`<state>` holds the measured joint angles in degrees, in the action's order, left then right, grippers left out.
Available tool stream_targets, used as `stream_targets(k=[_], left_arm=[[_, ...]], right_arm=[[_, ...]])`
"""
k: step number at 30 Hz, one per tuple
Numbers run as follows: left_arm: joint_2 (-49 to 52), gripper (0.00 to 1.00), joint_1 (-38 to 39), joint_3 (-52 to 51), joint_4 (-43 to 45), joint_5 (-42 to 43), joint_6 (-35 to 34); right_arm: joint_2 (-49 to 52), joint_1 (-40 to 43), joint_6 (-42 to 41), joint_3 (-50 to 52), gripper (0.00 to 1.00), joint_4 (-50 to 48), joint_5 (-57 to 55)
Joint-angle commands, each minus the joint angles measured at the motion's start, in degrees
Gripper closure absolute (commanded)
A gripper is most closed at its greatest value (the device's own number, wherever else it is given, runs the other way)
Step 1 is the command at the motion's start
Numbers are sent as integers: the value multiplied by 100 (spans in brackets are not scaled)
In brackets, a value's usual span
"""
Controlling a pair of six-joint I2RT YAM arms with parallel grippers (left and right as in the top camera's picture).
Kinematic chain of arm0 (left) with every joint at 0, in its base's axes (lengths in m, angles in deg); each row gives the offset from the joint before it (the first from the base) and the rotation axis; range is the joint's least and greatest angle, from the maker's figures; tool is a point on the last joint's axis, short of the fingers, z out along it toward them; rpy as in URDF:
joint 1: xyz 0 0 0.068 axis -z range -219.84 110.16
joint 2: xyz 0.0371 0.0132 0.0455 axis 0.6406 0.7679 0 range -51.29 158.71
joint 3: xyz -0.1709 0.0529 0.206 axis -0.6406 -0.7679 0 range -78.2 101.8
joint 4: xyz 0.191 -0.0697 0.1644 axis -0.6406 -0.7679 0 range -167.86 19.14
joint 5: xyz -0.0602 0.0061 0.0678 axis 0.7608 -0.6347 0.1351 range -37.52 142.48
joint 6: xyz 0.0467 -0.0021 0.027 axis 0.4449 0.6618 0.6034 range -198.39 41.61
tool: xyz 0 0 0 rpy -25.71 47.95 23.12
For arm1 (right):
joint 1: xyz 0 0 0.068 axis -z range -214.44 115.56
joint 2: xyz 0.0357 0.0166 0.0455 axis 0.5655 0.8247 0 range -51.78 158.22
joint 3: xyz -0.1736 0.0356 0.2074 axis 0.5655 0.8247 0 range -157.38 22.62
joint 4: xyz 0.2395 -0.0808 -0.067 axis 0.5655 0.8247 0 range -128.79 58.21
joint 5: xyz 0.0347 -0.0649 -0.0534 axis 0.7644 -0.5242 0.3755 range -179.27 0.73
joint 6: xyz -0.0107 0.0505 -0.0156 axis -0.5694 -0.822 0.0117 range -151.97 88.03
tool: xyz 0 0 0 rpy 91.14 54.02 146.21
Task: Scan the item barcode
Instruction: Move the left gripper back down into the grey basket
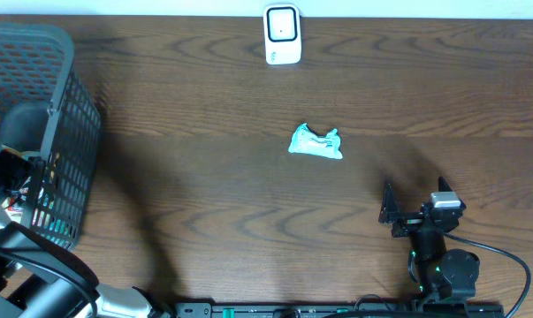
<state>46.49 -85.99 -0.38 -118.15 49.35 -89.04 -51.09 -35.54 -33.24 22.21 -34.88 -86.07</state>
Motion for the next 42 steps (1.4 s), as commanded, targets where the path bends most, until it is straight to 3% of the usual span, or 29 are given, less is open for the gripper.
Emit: stream_targets(k=[1,7,13,21,26,42], left_arm=[[7,12,201,116,15,11,741],[33,12,678,116,31,-24,1460],[98,12,863,37,28,-1086,1471],[105,12,866,-188,155,-1078,1707],[105,13,866,-199,129,-474,2153],[140,12,868,-988,793,-509,2898]], right_arm=[[-31,-35,-83,7,1,20,-4],[-31,-35,-83,7,1,22,-4],[-31,-35,-83,7,1,20,-4],[-31,-35,-83,7,1,20,-2],[-31,-35,-83,7,1,20,-4],[-31,-35,-83,7,1,20,-2]])
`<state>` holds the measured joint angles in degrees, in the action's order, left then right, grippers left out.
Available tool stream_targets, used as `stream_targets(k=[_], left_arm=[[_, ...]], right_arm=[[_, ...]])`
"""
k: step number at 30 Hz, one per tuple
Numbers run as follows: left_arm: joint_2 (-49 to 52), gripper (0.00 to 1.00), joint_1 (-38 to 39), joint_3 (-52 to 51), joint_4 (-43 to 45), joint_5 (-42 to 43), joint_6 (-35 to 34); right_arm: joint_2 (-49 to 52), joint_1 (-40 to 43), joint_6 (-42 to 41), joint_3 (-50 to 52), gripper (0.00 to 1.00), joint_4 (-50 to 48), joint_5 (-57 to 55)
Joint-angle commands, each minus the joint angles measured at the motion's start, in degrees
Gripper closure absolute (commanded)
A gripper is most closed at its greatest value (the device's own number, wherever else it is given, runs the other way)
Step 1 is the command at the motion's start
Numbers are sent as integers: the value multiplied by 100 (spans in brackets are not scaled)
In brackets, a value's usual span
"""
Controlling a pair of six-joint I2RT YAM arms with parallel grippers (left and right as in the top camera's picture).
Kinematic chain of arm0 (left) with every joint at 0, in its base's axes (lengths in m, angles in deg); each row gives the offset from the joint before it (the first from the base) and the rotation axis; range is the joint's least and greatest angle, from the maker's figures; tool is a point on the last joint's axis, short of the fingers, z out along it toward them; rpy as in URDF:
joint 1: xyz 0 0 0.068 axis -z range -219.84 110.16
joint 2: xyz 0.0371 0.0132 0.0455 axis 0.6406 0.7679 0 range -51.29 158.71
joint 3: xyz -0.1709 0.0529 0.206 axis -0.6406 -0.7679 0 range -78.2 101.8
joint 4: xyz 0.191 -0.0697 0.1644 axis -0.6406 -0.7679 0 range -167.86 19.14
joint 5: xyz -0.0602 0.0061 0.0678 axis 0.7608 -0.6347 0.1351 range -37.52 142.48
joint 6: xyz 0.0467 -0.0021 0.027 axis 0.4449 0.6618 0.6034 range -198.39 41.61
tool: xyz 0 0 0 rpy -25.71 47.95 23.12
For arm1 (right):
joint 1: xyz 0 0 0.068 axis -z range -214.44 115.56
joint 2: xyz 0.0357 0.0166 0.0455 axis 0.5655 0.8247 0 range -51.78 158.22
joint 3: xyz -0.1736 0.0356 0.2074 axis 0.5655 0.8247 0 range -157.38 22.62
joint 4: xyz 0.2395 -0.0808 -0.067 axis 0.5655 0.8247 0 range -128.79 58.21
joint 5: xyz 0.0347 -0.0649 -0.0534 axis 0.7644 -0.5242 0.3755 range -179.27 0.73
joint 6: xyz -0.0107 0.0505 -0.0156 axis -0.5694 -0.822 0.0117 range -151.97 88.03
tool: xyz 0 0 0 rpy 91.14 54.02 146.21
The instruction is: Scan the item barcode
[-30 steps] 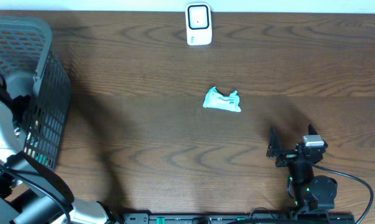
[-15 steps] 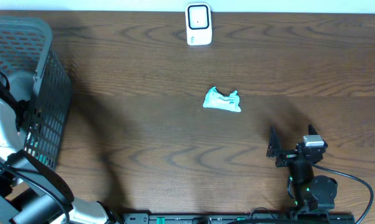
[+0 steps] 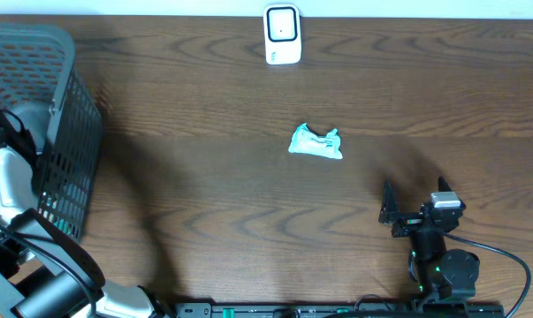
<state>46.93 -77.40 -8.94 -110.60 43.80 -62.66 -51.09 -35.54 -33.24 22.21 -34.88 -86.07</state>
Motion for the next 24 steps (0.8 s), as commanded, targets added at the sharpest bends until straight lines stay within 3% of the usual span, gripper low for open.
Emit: stream_targets(k=[1,7,14,16,24], left_arm=[[116,12,9,-151,44,28,315],[323,12,9,-155,96,-186,308],[455,14,9,-153,396,-1405,-17],[455,19,9,-153,452,-1652,-105],[452,23,4,-153,540,-1668,-409]], right_arm=[[-31,-35,-83,7,1,20,-2],[-31,-35,-83,7,1,20,-4],[-31,-35,-81,7,1,20,-2],[-31,-35,-83,7,1,22,-2],[-31,-35,-83,7,1,20,-2]])
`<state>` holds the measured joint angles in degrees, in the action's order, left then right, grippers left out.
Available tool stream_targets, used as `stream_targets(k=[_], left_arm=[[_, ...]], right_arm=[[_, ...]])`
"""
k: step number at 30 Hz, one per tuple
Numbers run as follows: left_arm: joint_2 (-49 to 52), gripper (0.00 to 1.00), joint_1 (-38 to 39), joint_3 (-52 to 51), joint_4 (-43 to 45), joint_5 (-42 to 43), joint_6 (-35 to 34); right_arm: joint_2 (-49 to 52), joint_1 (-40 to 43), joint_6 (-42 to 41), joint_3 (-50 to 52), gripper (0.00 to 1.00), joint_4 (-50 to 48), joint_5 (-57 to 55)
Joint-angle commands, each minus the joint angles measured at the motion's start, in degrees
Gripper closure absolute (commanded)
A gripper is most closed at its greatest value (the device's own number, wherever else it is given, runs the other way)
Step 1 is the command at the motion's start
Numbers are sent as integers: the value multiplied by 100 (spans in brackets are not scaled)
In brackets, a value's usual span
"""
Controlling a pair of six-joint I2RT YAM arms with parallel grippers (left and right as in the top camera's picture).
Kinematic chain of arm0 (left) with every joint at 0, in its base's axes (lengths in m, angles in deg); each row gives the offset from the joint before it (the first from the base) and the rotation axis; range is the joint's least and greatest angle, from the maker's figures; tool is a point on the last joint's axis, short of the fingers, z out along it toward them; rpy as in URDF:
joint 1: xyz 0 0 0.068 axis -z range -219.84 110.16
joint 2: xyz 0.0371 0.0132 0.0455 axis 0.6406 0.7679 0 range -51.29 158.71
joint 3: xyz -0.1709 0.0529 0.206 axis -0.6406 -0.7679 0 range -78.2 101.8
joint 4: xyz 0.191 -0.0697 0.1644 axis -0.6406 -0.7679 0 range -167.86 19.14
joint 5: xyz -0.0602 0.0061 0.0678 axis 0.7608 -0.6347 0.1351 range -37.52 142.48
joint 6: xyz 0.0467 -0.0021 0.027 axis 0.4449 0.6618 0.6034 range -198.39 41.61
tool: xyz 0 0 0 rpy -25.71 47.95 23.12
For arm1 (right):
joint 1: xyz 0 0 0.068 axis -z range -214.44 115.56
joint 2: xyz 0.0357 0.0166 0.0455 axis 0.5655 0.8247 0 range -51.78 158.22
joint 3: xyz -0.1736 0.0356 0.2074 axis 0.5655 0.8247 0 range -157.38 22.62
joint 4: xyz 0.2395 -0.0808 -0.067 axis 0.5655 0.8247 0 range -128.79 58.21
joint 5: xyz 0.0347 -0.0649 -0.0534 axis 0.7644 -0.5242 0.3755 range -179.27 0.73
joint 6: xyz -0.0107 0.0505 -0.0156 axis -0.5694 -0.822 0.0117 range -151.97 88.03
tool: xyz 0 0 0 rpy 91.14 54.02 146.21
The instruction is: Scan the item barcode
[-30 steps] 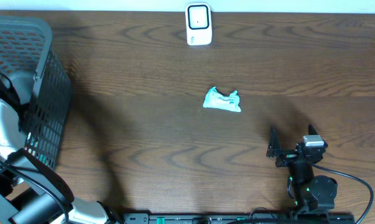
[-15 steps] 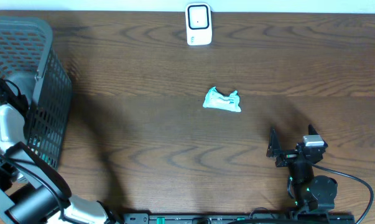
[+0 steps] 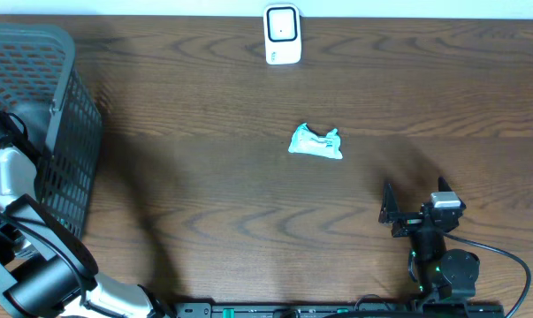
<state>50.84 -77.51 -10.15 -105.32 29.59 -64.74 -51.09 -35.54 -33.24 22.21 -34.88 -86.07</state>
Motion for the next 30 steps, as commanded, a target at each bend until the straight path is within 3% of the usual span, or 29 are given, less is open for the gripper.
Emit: stream_targets(k=[1,6,30], left_arm=[[55,23,15,-33,9,-247,-201],[-52,33,15,-33,9,-245,-203],[-699,46,15,-33,-59,-175,-566]], right_arm=[[-31,-35,-81,7,1,20,-2],[-31,-35,-83,7,1,20,-2],[-31,-35,-83,7,1,20,-4]])
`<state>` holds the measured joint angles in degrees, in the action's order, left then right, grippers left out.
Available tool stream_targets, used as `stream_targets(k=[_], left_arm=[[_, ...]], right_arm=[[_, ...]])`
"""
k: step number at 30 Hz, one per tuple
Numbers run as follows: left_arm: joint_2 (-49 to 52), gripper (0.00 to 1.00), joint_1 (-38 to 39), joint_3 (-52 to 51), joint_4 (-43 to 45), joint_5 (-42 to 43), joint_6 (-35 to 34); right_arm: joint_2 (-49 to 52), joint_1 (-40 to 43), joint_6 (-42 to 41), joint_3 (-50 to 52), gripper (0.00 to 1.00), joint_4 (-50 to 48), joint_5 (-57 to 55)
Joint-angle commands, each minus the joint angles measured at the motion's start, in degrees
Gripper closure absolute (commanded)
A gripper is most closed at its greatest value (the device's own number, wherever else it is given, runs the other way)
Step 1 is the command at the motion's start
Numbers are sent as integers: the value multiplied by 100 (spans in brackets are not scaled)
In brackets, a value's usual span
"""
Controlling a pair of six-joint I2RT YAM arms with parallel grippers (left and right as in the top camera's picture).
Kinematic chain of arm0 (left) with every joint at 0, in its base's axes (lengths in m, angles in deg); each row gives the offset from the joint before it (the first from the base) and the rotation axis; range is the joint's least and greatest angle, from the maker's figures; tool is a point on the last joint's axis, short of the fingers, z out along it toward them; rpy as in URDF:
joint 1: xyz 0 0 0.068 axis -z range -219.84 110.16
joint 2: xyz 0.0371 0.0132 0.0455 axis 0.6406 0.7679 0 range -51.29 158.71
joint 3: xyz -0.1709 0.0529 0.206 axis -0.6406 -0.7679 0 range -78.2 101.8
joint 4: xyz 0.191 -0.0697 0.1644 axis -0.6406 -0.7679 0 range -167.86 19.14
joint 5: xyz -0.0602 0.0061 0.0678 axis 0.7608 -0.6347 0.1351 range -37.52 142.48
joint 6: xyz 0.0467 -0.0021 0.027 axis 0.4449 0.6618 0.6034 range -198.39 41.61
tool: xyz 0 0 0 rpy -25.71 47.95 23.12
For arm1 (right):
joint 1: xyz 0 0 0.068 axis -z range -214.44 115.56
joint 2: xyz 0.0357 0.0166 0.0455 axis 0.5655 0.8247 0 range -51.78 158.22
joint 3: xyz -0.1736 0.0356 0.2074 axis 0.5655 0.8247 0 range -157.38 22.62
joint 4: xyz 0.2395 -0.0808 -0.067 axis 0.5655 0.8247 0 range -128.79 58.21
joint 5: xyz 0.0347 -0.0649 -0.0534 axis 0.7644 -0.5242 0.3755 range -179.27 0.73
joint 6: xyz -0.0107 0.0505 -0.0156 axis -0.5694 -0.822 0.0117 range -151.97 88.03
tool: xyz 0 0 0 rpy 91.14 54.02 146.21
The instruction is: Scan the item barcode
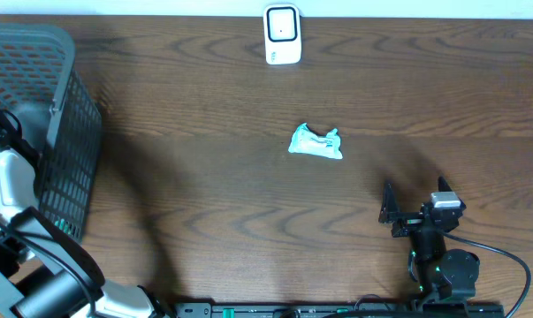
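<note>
A crumpled teal-and-white packet [315, 142] lies on the wooden table near the middle. The white barcode scanner [282, 34] stands at the far edge, above the packet. My left arm [5, 181] reaches into the grey mesh basket [67, 132] at the far left. Its gripper end is dark and cut by the frame edge, so the jaws cannot be read. My right gripper [387, 210] rests near the front right, well clear of the packet, fingers apart and holding nothing.
The basket's tall mesh wall stands between the left arm and the table's middle. A black cable [505, 265] loops from the right arm's base at the front edge. Bare wood lies between the packet, the scanner and both arms.
The left arm's wrist has shifted slightly toward the far side inside the basket. The packet, scanner and right arm stay where they were.
At first the left arm's wrist sat low in the basket's near part, next to colourful items. Later it lay further back along the basket's left side, and it has stayed about there since. The packet and right arm have not moved.
</note>
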<state>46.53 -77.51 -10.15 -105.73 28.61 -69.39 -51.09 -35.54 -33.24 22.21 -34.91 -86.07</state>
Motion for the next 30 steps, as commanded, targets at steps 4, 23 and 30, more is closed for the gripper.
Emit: stream_targets(k=[4,23,30], left_arm=[[-358,58,15,-31,-61,-33,-142],[-310,58,-2,-35,-232,549,-140],[-114,45,7,-35,-271,1578,37]], right_arm=[[-31,-35,-83,7,1,22,-2],[-31,-35,-83,7,1,22,-4],[-31,-35,-83,7,1,22,-4]])
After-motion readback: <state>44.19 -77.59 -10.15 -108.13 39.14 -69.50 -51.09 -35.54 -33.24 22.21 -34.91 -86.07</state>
